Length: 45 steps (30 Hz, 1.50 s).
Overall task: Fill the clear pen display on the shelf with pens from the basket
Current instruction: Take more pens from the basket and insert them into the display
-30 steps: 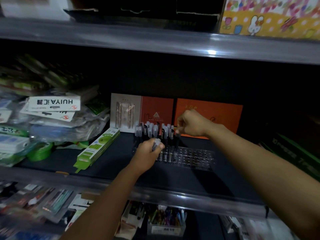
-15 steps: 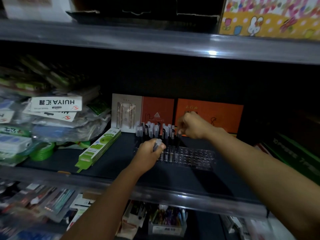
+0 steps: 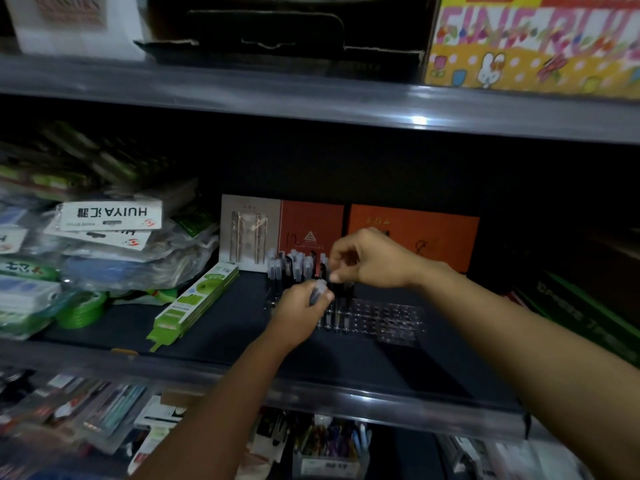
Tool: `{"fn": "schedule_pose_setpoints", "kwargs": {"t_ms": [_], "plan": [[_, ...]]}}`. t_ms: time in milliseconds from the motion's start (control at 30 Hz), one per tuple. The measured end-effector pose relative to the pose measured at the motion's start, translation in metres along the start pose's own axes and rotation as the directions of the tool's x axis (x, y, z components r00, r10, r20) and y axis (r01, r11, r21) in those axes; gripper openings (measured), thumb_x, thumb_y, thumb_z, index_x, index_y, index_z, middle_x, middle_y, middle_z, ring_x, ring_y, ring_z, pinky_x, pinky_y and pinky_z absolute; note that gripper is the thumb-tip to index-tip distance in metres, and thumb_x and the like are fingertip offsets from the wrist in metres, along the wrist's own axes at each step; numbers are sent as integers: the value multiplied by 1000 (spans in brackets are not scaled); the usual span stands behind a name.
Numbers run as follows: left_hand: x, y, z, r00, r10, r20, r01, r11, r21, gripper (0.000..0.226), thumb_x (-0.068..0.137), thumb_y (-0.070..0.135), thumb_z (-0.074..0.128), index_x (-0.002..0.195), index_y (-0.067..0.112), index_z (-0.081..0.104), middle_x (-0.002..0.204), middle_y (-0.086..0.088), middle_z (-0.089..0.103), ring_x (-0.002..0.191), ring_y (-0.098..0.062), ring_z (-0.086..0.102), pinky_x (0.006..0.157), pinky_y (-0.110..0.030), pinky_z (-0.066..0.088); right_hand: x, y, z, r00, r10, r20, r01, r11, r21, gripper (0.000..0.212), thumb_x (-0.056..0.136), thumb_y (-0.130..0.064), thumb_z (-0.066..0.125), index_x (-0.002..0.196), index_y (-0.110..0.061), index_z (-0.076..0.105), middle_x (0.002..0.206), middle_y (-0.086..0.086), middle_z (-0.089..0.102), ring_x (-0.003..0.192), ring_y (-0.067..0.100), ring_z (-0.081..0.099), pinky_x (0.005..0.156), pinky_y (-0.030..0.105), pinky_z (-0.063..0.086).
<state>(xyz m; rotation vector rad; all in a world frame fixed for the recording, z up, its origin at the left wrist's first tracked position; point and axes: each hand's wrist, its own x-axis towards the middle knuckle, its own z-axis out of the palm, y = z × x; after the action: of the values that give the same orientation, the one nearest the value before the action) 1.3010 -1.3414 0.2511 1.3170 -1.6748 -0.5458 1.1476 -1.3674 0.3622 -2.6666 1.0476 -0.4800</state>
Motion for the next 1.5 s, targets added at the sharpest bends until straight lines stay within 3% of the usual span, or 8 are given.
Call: {"fn": "schedule_pose_setpoints", "kwargs": {"t_ms": [233, 533, 667, 900, 1000, 1100, 1200, 1500], "plan": [[0, 18, 8, 999, -31, -21, 30, 999, -38, 14, 94, 21, 54, 93, 7, 58, 79, -3, 61, 73, -16, 55, 65, -32, 44, -4, -14, 3, 1000, 12, -9, -12, 1000, -7, 18, 78, -22, 78, 75, -9, 67, 71, -1, 69, 68, 8, 64, 62, 20, 49], [-2, 34, 6, 999, -43, 10, 44, 995, -85, 17, 88, 24, 64, 80, 16, 51, 75, 3, 52, 71, -12, 49, 62, -25, 38, -12, -16, -14, 990, 78, -116, -73, 996, 47, 11, 74, -1, 74, 74, -9, 67, 72, -1, 67, 64, 6, 61, 59, 25, 51], [-5, 29, 3, 996, -84, 29, 85, 996, -34, 21, 85, 23, 69, 85, 11, 52, 69, 2, 51, 62, -10, 49, 56, -23, 38, -20, -10, -36, 970, 149, -190, -127, 984, 123, 15, 73, 5, 70, 76, -10, 66, 67, -1, 64, 56, -1, 55, 54, 15, 46], [-4, 23, 4, 989, -132, 65, 133, 991, -14, 18, 90, 17, 61, 78, 20, 48, 79, -2, 53, 74, -16, 52, 68, -27, 44, -31, 8, -62, 900, 239, -364, -168, 962, 214, 10, 74, 2, 66, 79, -7, 66, 77, 6, 66, 69, 12, 59, 64, 30, 49], [-3, 24, 7, 986, -141, 85, 142, 990, -7, 2, 93, 13, 52, 93, 13, 54, 81, 1, 52, 75, -16, 51, 70, -29, 43, -35, 19, -64, 874, 300, -383, -237, 950, 205, 8, 76, -1, 67, 83, -6, 67, 70, -1, 61, 62, 7, 54, 55, 21, 45], [-1, 27, 13, 983, -156, 93, 160, 986, -35, 17, 98, 13, 40, 108, 9, 54, 92, 3, 52, 80, -12, 50, 70, -25, 41, -37, 30, -60, 874, 319, -368, -282, 947, 152, 8, 78, 0, 64, 83, -6, 66, 67, -11, 59, 56, -5, 54, 48, 6, 38], [3, 26, 18, 983, -149, 107, 154, 987, -40, 25, 101, 20, 35, 117, 14, 54, 89, 1, 54, 79, -12, 51, 71, -25, 42, -34, 39, -52, 876, 311, -368, -295, 950, 102, 10, 77, 0, 65, 84, -7, 66, 70, -10, 58, 64, 1, 54, 51, 9, 39], [9, 11, 23, 992, -72, 105, 88, 984, -154, 17, 100, 13, 38, 104, 13, 54, 73, 1, 55, 62, -9, 51, 59, -20, 43, -15, 57, -23, 917, 301, -263, -295, 953, 61, 16, 80, 6, 60, 84, -9, 62, 72, -3, 60, 63, 1, 54, 49, 3, 39]]}}
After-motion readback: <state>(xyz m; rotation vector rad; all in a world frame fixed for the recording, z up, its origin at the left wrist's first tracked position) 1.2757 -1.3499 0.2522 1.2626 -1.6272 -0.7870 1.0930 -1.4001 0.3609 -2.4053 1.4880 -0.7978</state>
